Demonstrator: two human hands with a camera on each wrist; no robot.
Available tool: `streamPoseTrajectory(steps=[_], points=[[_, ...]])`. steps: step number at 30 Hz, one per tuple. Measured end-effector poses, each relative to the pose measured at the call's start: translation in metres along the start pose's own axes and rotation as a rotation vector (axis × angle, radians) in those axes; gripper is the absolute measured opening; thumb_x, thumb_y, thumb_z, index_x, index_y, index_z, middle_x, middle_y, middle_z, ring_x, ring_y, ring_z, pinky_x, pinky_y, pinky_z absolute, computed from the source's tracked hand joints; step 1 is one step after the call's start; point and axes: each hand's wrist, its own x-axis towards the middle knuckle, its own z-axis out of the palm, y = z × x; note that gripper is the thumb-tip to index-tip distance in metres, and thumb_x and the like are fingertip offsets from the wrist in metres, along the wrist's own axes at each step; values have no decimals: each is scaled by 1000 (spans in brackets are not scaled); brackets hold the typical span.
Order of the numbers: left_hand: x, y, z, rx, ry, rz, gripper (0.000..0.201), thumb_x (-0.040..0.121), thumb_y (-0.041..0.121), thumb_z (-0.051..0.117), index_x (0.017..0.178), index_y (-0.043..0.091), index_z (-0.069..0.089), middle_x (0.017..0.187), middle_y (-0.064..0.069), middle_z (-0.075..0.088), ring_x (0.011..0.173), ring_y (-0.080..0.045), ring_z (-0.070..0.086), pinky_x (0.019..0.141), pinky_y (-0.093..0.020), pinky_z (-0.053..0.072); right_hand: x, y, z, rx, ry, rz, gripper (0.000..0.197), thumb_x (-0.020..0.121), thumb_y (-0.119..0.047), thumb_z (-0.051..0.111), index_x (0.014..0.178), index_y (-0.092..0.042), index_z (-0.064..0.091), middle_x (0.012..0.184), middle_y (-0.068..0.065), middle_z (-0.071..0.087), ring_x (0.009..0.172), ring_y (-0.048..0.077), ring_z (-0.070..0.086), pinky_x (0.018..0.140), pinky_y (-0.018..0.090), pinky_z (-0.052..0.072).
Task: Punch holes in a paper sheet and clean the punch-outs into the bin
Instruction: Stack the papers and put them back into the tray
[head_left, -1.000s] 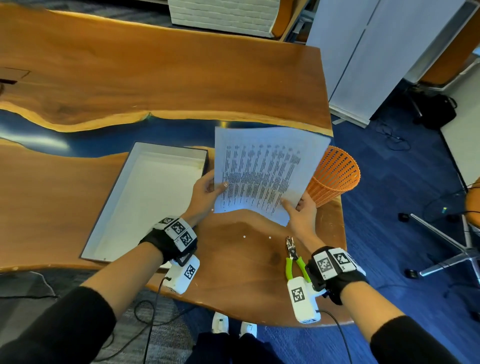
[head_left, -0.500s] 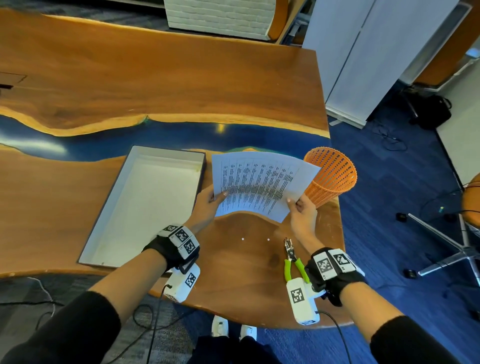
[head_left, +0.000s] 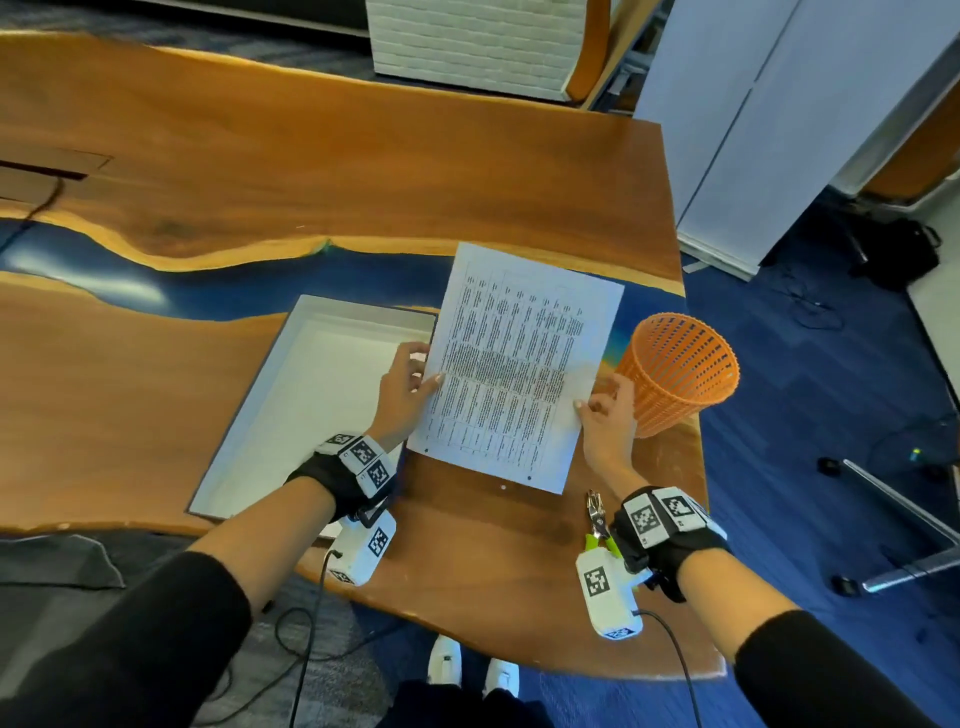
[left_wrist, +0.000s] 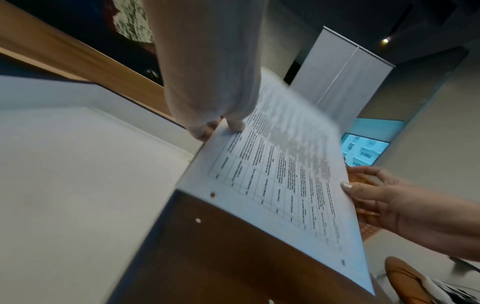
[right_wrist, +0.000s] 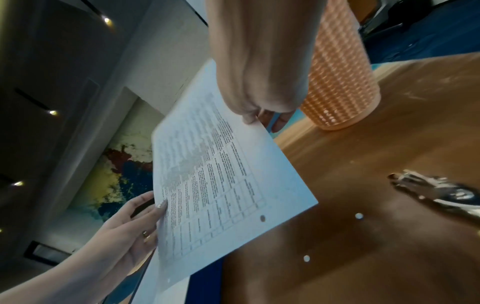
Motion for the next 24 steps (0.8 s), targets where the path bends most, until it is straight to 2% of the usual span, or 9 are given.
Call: streamPoseTrajectory(steps=[2, 4, 6, 9, 12, 14, 16, 20, 24], points=[[0, 2, -17, 52, 66, 10, 21, 92, 12, 59, 107, 14, 45, 87, 6, 61, 66, -3, 63, 57, -11, 51, -1, -8, 17, 20, -53, 26, 40, 89, 1, 56, 124, -7, 38, 80, 9, 60, 73, 16, 58, 71, 27, 52], [-1, -1, -36, 159, 127, 36, 8, 92, 8, 57, 97, 12, 52, 89, 3, 62, 66, -2, 57, 58, -7, 45, -2, -13, 37, -39, -121, 25, 23, 87, 1, 59, 101, -15, 51, 79, -4, 58, 74, 11, 56, 89, 47, 50], [-4, -8, -58, 269, 203, 59, 5, 89, 3, 57, 90, 6, 62, 91, -4, 64, 68, -2, 51, 61, -3, 37, -4, -17, 60, -91, -183, 15, 25, 83, -1, 63, 79, -25, 56, 80, -10, 61, 79, 14, 57, 98, 55, 43], [-11, -24, -98, 345, 270, 23, 9, 88, 1, 59, 92, 0, 66, 97, -14, 68, 83, -18, 58, 71, -19, 41, -13, -29, 95, -121, -321, 0, 12, 83, -1, 64, 85, -13, 66, 91, 7, 68, 80, 16, 57, 93, 40, 51], [-20, -36, -132, 411, 292, -72, 16, 90, 6, 55, 94, 1, 69, 96, -16, 67, 90, -29, 60, 79, -36, 48, -24, -42, 125, -86, -534, 21, 26, 86, 9, 56, 113, 11, 58, 115, 28, 60, 80, 22, 54, 55, 5, 49], [-25, -38, -145, 494, 275, -157, 21, 90, 13, 49, 88, 8, 70, 87, -10, 60, 84, -24, 55, 76, -33, 42, -28, -41, 144, -128, -663, 39, 37, 89, 7, 54, 125, 12, 48, 119, 24, 55, 90, 35, 58, 49, 7, 48], [-28, -43, -155, 580, 271, -245, 23, 93, 12, 49, 97, 6, 71, 97, -7, 60, 93, -23, 56, 81, -34, 42, -27, -34, 165, -143, -795, 63, 46, 91, 1, 55, 133, 9, 40, 136, 24, 46, 99, 49, 60, 49, 17, 53], [-28, -58, -162, 640, 272, -346, 21, 94, 14, 52, 107, 9, 68, 120, -11, 62, 114, -31, 56, 97, -51, 45, -23, -21, 188, -189, -899, 88, 55, 92, -7, 56, 140, 5, 33, 148, 19, 32, 67, 22, 68, 42, 16, 51], [-24, -58, -157, 688, 232, -424, 23, 94, 18, 51, 112, 14, 65, 128, -7, 56, 125, -30, 45, 104, -48, 36, -20, -18, 191, -275, -1009, 83, 58, 94, -12, 54, 145, -2, 28, 151, 19, 30, 43, 8, 60, 38, 12, 46]])
